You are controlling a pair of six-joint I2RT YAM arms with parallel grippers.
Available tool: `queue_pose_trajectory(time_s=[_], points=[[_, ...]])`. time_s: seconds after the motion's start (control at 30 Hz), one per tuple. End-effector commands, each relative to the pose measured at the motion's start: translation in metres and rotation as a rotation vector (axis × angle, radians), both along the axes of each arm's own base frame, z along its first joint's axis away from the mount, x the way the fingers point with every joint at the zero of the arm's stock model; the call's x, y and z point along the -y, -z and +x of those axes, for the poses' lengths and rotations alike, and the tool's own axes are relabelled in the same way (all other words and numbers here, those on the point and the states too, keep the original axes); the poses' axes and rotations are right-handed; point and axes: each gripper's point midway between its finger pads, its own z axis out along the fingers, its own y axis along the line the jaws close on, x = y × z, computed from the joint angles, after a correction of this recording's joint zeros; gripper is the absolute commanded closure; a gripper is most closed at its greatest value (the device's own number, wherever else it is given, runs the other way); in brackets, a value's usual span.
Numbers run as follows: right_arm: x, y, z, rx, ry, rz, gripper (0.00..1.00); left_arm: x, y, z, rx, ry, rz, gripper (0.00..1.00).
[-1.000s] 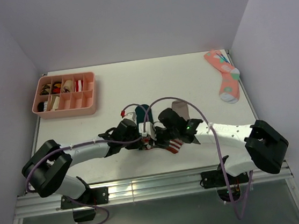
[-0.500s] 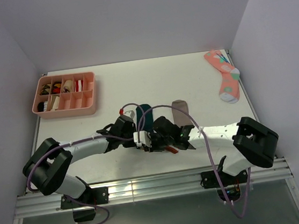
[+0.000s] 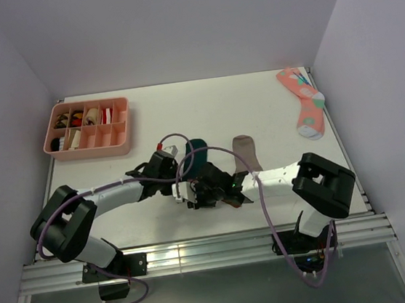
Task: Roll the socks
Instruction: Roll the sock at the center of the board.
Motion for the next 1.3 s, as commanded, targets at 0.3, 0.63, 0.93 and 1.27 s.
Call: queue_pose_trajectory(time_s=[0.3, 0.63, 0.93, 1.27], points=[[-0.015, -0.018, 0.028, 0.104, 0.102, 0.058, 0.64, 0.003, -0.001, 0.006, -0.010, 0.042, -0.020, 1.00], [-0.011, -0.020, 0.038, 0.163, 0.138, 0.062, 0.54, 0.002, -0.004, 0.004, -0.021, 0.059, -0.007, 0.99], [-0.012, -0.014, 0.040, 0.170, 0.131, 0.049, 0.53, 0.002, -0.001, -0.002, -0.038, 0.066, -0.016, 0.99], [-0.007, -0.003, 0.024, 0.037, 0.085, 0.004, 0.70, 0.004, 0.001, -0.005, -0.047, 0.040, -0.058, 1.00]])
